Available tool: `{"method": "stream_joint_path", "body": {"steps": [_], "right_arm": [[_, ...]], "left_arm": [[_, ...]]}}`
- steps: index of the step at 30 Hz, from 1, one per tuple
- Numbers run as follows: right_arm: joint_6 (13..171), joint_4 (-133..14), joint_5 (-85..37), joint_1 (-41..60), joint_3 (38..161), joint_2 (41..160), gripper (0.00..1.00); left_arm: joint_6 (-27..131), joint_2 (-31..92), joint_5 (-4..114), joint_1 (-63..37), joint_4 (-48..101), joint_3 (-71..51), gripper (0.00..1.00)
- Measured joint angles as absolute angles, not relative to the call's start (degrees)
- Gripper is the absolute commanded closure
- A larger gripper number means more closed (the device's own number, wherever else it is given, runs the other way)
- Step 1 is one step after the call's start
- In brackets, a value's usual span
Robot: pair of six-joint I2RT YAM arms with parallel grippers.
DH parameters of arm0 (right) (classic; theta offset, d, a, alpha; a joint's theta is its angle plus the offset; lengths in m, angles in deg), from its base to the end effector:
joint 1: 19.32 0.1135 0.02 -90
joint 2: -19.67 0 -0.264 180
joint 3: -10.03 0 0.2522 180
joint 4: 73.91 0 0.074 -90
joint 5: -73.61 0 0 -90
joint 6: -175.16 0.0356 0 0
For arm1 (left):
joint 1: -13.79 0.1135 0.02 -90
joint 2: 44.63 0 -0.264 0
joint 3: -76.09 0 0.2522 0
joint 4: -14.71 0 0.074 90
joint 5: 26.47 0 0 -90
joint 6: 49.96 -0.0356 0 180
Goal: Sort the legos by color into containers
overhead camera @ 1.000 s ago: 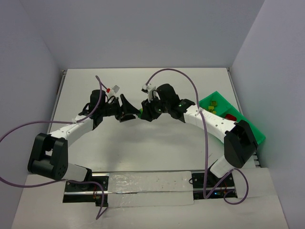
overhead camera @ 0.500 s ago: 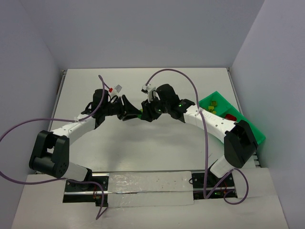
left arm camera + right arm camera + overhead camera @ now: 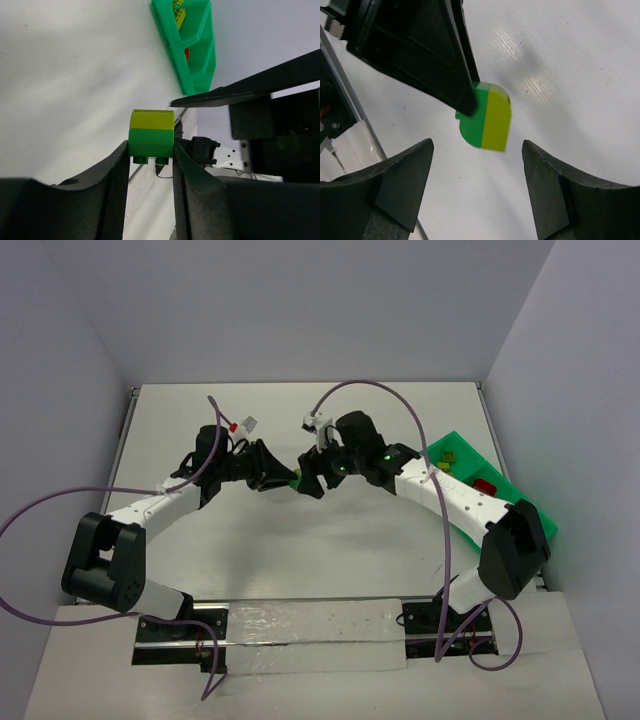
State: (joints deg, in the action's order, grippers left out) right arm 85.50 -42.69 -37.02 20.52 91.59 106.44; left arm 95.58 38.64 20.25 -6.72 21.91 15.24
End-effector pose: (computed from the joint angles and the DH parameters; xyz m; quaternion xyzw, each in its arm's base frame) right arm 0.2550 0.2291 0.2904 -0.3727 0.7993 0.3024 0.3615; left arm 0.2809 -0.1311 0.2301 -0.0650 0.8220 -0.5390 0.1719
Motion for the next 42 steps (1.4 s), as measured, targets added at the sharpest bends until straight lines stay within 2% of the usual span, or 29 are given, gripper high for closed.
{"method": "stream_joint_path", "body": {"steps": [9,16,26,29,33,42], "right_arm": [[87.3,-39.9,-58.4,3.7,92.0,98.6,0.25],[93.4,-41.8,-72.3,2.0,89.3,98.9,0.26],[100.3,-48.1,-78.7,2.3,86.3,100.5,0.26],[102.9,-51.2,-79.9,2.3,86.1,101.4,0.29],[107.8,-57.2,-81.7,2.4,86.1,103.4,0.39],[114.4,-65.3,-84.7,3.4,86.1,106.7,0.47]], "left_arm": [[88.2,38.2,12.5,-6.7,21.6,14.8,1.00],[81.1,37.7,6.3,-6.8,22.9,8.6,1.00],[77.1,37.2,3.0,-8.0,24.9,4.1,1.00],[76.5,36.9,2.9,-9.1,26.1,4.0,1.00],[75.8,36.2,2.9,-9.7,26.8,4.0,1.00],[75.0,35.2,3.1,-9.7,28.2,3.6,1.00]]}}
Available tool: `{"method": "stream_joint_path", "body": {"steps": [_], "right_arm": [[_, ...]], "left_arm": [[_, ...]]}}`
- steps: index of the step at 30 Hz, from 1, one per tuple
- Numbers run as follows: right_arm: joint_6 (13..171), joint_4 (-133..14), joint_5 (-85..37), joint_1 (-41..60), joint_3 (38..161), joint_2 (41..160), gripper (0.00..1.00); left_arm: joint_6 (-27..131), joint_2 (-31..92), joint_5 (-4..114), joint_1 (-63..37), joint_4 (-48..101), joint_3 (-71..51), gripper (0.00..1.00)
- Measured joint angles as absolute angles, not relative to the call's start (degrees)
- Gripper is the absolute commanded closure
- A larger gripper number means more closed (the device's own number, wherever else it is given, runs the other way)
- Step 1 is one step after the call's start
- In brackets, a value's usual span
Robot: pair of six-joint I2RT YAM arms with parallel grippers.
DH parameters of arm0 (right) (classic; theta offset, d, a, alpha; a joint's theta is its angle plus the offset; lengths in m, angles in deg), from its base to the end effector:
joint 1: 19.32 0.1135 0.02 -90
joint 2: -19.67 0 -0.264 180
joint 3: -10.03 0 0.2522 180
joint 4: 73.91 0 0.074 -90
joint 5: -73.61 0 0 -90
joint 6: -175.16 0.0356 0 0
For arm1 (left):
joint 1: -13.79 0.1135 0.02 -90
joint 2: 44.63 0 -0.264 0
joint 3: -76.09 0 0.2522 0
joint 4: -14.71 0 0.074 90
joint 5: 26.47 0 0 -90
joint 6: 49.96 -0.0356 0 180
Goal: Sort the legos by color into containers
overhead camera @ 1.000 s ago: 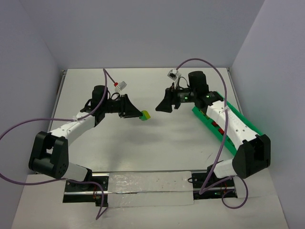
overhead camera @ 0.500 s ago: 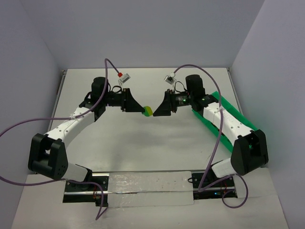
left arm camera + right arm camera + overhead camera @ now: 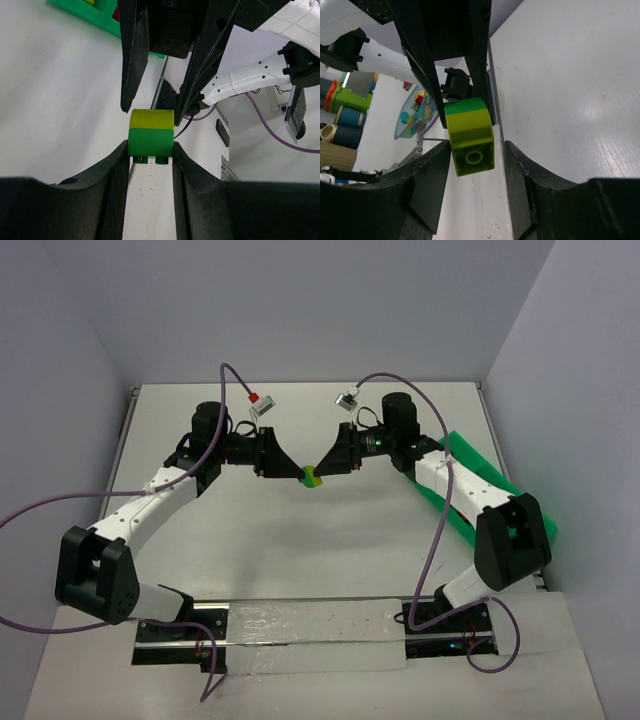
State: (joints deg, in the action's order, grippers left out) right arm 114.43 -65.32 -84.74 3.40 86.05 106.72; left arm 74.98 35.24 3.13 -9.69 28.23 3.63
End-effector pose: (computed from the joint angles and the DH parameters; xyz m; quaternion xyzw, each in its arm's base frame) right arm 0.2972 0.1603 0.2996 -0.2846 0.6935 0.6216 0.2273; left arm 0.2713 -0.1516 0.3081 0.2127 0.7369 -0.6008 0.2254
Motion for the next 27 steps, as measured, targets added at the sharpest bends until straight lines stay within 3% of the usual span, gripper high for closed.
{"method": "stream_joint_path", "body": {"steps": [5,10,13,17,27], "right_arm": [[115.1,-66.2,-86.0,4.8,86.1,107.4,0.51],[115.2,-66.8,-87.1,5.5,85.9,107.5,0.84],[115.1,-67.0,-87.6,5.5,85.7,107.5,0.94],[114.7,-67.0,-87.5,5.3,85.3,107.5,1.00],[113.2,-64.3,-85.4,-0.3,79.3,102.9,1.00]], "left_arm": [[74.8,35.0,3.2,-9.7,28.5,3.3,1.00],[74.8,34.7,2.6,-9.7,28.8,3.3,1.00],[74.3,34.5,2.6,-9.7,29.3,3.3,1.00],[73.2,34.4,2.8,-9.8,30.8,3.0,1.00],[69.8,32.6,4.1,-8.3,35.4,3.0,1.00]]}}
